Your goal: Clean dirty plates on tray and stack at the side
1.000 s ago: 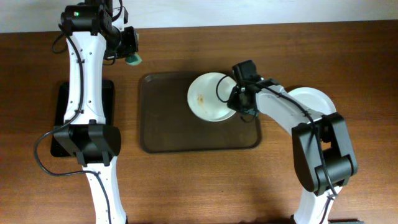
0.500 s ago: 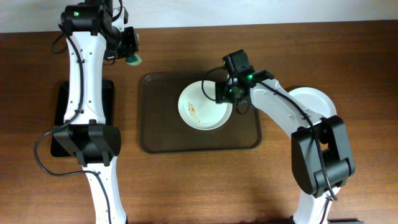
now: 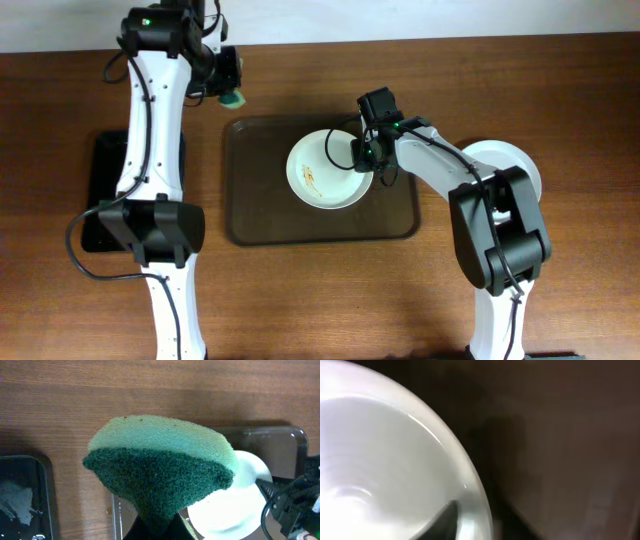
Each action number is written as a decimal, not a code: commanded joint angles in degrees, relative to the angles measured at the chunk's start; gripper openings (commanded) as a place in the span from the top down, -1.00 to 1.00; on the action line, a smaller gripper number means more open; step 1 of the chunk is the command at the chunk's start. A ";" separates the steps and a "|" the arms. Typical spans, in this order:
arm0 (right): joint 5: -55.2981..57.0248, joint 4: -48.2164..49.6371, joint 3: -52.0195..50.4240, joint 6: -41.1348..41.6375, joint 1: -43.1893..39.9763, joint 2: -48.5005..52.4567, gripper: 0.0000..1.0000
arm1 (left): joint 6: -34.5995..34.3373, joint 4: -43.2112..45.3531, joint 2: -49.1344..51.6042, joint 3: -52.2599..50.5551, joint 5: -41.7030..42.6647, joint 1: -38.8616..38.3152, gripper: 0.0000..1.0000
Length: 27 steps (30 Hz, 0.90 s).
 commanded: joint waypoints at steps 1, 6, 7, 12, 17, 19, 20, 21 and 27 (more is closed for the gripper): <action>-0.74 -0.11 0.57 0.76 0.04 1.38 0.83 | -0.50 -0.31 0.85 0.42 -0.44 -1.01 0.99; -0.35 -1.03 0.57 6.88 -0.02 1.38 0.92 | -0.50 -1.44 0.85 0.42 -0.42 -2.64 0.99; -0.37 -1.44 0.57 9.20 0.00 1.38 0.92 | -0.50 -1.92 0.94 0.42 -0.44 -3.04 0.99; -0.28 -2.62 0.55 20.46 1.40 1.38 0.92 | -0.52 -3.80 3.30 0.37 -0.35 -5.99 0.99; 3.61 -3.37 0.55 25.05 3.41 1.38 0.92 | -0.52 -4.17 8.07 0.37 0.22 -9.99 0.99; 5.16 -3.63 0.55 26.47 3.54 1.40 0.92 | -0.52 -4.11 10.12 0.37 0.15 -11.80 0.99; 5.79 -3.98 0.55 27.76 3.50 1.40 0.92 | -0.52 -3.98 11.13 0.37 -0.04 -12.55 0.99; 5.75 -4.00 0.55 27.76 3.37 1.46 0.92 | -0.55 -3.93 11.76 0.37 -0.24 -12.92 0.99; 5.49 -4.00 0.55 29.09 2.86 2.03 0.92 | -2.08 -3.76 15.45 0.37 -1.40 -13.29 0.99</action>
